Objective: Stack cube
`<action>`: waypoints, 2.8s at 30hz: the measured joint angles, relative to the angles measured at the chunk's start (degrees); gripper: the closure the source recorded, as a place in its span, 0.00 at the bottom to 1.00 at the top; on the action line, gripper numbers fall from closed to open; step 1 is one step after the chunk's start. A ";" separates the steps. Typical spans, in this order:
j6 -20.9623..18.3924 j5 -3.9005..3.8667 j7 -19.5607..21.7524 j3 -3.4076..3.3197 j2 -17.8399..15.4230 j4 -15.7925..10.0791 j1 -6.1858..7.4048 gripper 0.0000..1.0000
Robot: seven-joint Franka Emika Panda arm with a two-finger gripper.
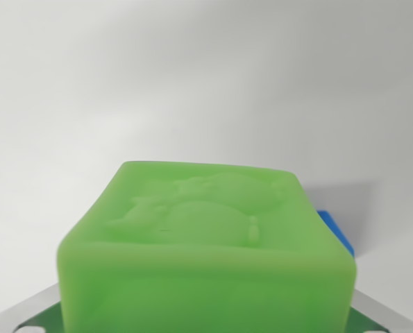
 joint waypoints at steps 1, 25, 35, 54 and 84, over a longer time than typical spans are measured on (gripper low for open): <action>0.13 0.00 -0.05 -0.05 -0.27 -0.40 -0.02 1.00; 3.17 -0.10 -1.44 -1.75 -6.55 -9.72 -0.17 1.00; 4.16 -0.38 -1.98 -2.58 -9.12 -13.31 -0.24 1.00; 9.15 0.53 -3.52 -3.03 -6.65 -16.10 -0.40 1.00; 15.03 3.45 -5.71 -2.00 -0.22 -15.54 -0.90 0.00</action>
